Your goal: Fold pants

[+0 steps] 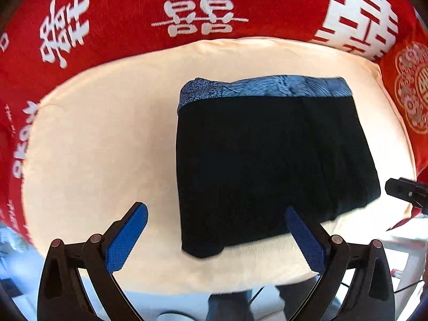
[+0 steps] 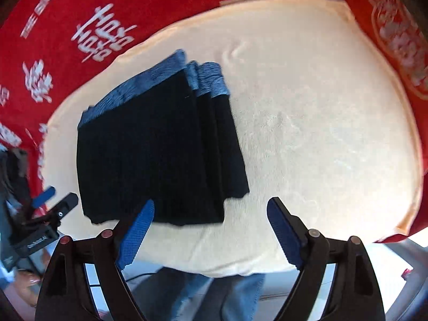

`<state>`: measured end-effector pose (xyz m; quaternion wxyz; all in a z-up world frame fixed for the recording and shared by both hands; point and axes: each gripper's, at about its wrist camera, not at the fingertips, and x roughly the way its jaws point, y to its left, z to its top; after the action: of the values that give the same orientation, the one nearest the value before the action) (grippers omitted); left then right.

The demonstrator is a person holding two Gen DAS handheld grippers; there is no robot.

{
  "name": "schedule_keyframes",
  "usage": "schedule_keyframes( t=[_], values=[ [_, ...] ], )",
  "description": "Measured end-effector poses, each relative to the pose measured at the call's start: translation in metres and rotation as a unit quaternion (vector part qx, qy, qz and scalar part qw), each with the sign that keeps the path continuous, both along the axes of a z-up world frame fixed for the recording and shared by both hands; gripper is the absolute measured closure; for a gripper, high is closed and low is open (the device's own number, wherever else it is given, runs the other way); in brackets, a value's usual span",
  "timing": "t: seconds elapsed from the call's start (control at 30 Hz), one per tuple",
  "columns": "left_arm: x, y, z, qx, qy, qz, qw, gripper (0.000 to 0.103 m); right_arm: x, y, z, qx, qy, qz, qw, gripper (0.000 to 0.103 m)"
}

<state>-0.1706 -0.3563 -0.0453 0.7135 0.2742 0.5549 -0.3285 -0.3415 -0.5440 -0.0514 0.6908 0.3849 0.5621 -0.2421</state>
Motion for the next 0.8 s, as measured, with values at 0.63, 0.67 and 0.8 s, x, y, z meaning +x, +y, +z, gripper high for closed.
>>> schedule_keyframes(
  t=[0.63,0.67,0.8],
  values=[
    [-0.022,0.045,0.076,0.005,-0.005,0.011,0.9999,0.000,0.010,0.074,0.087,-0.054,0.032,0.005,0.998,0.000],
    [-0.022,0.046,0.078,0.005,-0.004,0.010,0.9999,0.000,0.010,0.075,0.090,-0.056,0.034,0.005,0.998,0.000],
    [-0.022,0.047,0.088,0.004,-0.006,0.007,1.0000,0.000,0.012,0.078,0.098,-0.057,0.045,0.011,0.997,0.000]
  ],
)
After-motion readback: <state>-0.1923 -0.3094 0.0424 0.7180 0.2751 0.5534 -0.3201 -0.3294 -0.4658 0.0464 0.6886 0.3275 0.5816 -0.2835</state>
